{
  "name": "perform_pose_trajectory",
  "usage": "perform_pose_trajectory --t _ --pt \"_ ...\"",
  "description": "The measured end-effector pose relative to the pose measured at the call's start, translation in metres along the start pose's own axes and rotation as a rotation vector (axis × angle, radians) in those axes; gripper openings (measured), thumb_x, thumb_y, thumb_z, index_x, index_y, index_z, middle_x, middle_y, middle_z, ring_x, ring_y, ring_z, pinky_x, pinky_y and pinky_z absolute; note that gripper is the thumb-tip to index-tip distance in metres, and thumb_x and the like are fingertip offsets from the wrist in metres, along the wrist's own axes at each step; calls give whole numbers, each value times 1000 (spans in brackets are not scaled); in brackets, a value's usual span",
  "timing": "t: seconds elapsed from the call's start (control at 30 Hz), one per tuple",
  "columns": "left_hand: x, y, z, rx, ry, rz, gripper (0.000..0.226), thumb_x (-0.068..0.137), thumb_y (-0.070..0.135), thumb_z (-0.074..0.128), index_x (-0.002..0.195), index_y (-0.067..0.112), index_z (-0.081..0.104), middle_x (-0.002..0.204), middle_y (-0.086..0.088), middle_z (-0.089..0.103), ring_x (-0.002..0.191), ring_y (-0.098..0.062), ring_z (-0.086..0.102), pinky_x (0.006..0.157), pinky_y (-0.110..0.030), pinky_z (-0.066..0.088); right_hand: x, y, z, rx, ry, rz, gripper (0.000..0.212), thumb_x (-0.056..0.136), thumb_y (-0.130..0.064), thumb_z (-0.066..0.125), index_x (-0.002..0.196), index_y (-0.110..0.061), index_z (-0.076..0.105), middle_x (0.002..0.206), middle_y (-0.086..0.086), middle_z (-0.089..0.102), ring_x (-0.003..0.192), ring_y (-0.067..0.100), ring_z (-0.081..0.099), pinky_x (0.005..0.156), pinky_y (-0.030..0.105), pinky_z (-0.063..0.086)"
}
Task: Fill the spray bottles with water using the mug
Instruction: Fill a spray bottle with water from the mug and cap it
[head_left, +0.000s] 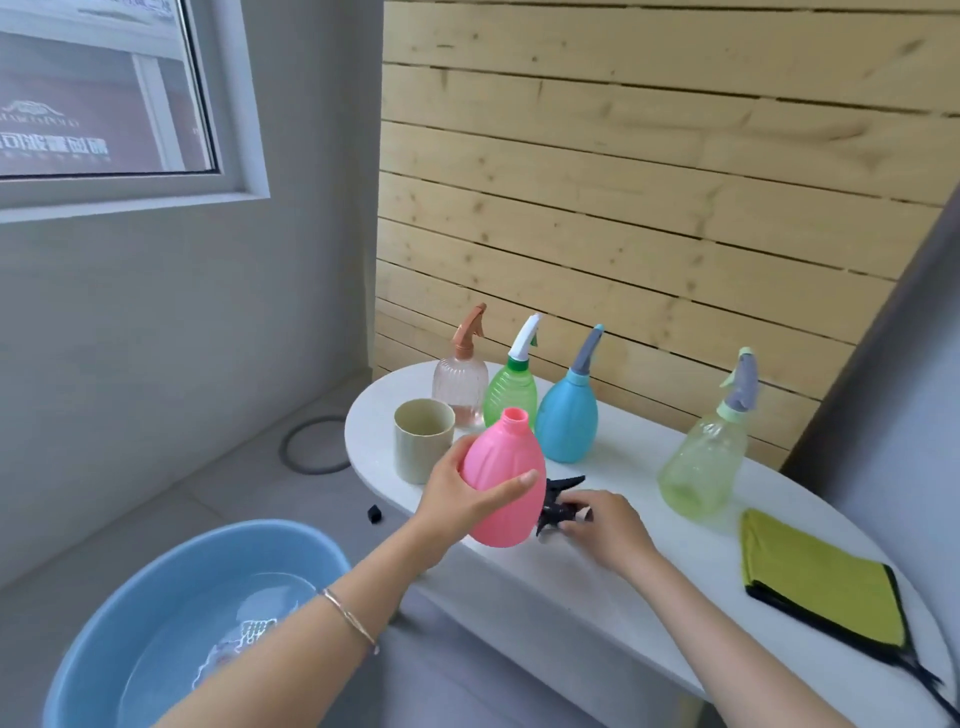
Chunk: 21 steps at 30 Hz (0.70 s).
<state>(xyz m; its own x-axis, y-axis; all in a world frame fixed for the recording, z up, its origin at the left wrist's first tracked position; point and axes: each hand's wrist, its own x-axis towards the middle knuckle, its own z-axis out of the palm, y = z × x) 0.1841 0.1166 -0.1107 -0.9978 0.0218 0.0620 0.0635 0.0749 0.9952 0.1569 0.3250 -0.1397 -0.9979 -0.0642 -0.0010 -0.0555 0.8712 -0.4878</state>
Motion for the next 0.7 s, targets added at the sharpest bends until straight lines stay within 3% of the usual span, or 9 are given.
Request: perform_pose_trajectory --t 0.1,0.2,0.33,0.5,0.7 --pt "-2 -11 21 -6 -35 2 72 50 56 85 112 38 55 107 11 65 95 -5 65 66 -15 52 2 8 -23 278 132 20 18 84 -17 69 102 -21 70 91 -2 70 76 13 61 66 20 42" --pt "3 -17 38 -40 -52 -15 64 58 49 86 112 36 55 109 8 64 96 -6 64 67 -15 52 0 5 -62 703 306 -3 19 87 -11 66 105 -15 65 101 7 70 87 13 64 74 11 47" --pt "10 -27 54 -9 -83 -24 76 48 61 85 113 37 53 111 7 64 97 -8 64 68 -18 52 -12 -14 -103 1151 458 -122 18 89 -10 62 106 -15 64 104 1 69 98 16 64 90 22 50" --pt "10 -35 68 3 -111 -9 76 47 60 85 111 37 51 110 7 63 97 -8 63 69 -19 52 -24 -42 -126 1323 486 -300 40 71 -35 69 104 -15 66 95 -10 70 111 23 62 92 25 49" --pt "11 -37 71 40 -124 24 79 45 64 81 113 36 52 108 10 64 98 -8 63 74 -19 53 -18 -58 -117 1319 531 -382 31 80 -25 65 109 -13 65 103 -5 68 109 22 61 102 31 44"
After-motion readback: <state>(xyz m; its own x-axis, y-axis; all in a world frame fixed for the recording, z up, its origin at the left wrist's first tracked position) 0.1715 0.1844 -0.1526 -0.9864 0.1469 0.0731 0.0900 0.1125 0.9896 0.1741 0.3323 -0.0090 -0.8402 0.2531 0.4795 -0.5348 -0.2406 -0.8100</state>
